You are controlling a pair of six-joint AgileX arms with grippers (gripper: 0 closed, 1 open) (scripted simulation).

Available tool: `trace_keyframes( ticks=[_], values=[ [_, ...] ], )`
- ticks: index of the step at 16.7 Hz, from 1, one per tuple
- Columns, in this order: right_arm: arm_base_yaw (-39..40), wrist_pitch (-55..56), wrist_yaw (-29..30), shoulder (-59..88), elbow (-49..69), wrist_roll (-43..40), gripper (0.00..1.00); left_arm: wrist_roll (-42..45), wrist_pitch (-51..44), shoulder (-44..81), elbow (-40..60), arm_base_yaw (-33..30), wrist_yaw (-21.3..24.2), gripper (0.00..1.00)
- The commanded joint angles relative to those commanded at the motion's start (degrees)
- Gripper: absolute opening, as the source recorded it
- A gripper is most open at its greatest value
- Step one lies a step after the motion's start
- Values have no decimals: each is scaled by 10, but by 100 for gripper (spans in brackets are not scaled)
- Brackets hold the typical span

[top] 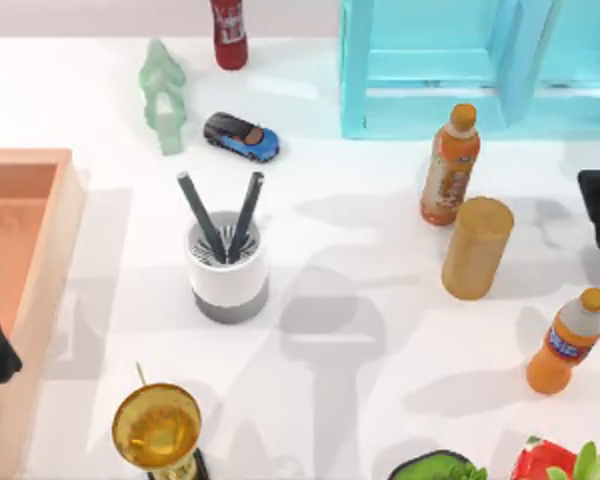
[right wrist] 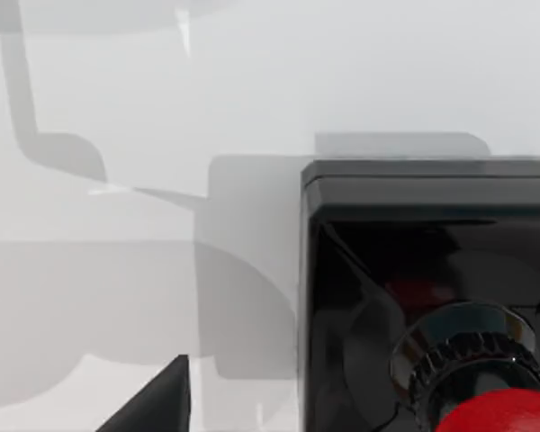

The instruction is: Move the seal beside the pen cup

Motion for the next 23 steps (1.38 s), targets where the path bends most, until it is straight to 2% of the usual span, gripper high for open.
trace_keyframes(
  ticks=[1, 14, 23],
  values=[
    [0, 0, 0, 0, 0, 0, 100, 0, 0, 0, 0, 0, 0, 100],
    [0, 0, 0, 0, 0, 0, 2, 0, 0, 0, 0, 0, 0, 100],
    [0, 0, 0, -1, 0, 0, 0, 0, 0, 0, 0, 0, 0, 100]
  ],
)
